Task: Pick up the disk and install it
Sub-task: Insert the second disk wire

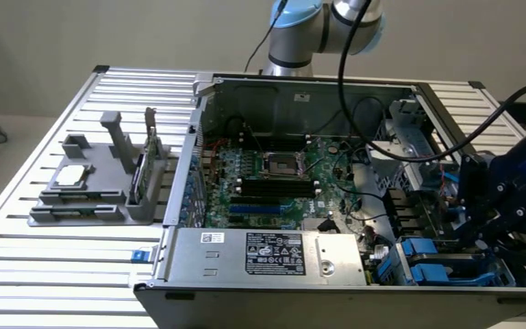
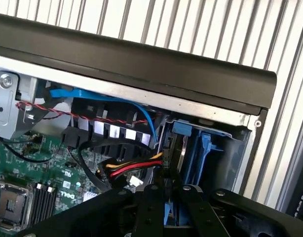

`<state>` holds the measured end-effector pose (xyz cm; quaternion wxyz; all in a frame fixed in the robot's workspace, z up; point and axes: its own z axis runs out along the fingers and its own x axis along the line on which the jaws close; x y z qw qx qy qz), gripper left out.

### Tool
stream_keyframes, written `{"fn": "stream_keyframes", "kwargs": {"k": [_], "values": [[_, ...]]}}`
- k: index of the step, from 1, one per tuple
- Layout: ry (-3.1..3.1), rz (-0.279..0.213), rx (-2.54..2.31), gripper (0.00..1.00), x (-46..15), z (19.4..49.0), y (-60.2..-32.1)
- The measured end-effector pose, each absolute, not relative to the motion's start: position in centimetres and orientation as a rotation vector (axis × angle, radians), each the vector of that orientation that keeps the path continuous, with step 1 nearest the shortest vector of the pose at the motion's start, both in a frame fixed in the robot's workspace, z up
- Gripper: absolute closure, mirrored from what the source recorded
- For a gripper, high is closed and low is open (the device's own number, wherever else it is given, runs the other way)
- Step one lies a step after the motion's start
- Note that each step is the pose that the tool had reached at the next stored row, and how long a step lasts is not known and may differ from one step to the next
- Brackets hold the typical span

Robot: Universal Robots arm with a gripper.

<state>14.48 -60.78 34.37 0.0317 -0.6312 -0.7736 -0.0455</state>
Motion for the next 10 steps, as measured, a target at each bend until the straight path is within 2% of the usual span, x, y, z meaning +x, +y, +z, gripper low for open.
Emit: {"fn": "stream_keyframes", "kwargs": {"k": [10], "values": [[-2.277,-0.145,-2.074,0.84,14.49,34.37,-60.7]]}}
